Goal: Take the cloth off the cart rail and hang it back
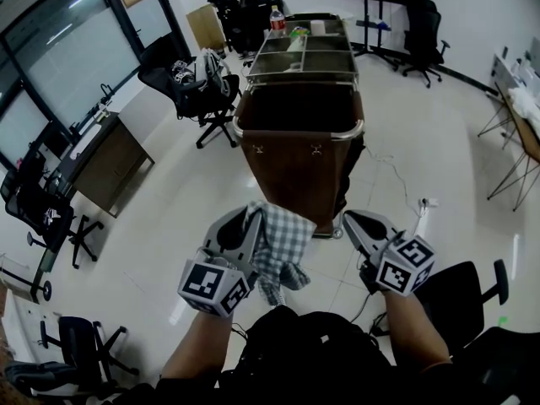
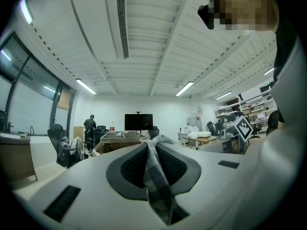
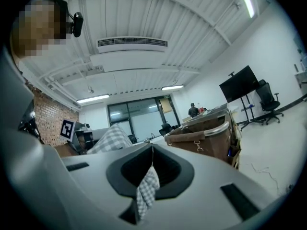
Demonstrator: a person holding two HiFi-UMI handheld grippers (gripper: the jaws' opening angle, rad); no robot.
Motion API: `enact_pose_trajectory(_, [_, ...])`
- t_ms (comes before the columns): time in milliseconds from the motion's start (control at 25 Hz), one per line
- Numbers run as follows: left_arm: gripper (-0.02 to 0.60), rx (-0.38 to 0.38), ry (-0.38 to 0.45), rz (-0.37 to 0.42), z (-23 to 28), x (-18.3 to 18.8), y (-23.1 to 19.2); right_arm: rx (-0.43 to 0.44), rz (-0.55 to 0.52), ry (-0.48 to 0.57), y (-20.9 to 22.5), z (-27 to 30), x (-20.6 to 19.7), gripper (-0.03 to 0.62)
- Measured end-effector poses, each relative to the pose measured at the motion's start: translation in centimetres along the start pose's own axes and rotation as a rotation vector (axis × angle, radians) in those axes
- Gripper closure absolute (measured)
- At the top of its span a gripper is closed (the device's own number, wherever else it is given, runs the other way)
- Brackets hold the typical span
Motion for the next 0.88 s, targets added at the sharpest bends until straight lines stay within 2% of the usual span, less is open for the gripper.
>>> enact_pose_trajectory(320, [0.538, -0.027, 0.018, 0.027, 2.6, 3.4, -2.4, -0.026, -0.041, 0.078, 0.3, 1.1, 3.9, 0.572])
enact_pose_trajectory(560, [0.538, -0.076, 0.045, 0.030, 6.5, 5.0, -5.5, -0.078, -0.076, 0.110, 1.6, 3.4, 6.0, 0.571])
enact_pose_trajectory(880, [0.538, -0.179, 0.162, 0.104, 15.0, 11.1, -9.6, -0.198, -0.074, 0.088, 5.0, 5.9, 6.2, 0.572])
Point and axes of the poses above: the fingertips, and each gripper's own axes: z forward along the fingers, y to its right, x out of its top, the point moved 7 cm from there along -z, backward along the fingers, and after that the axes turned 1 degree about -x, right-handed, at the moved point
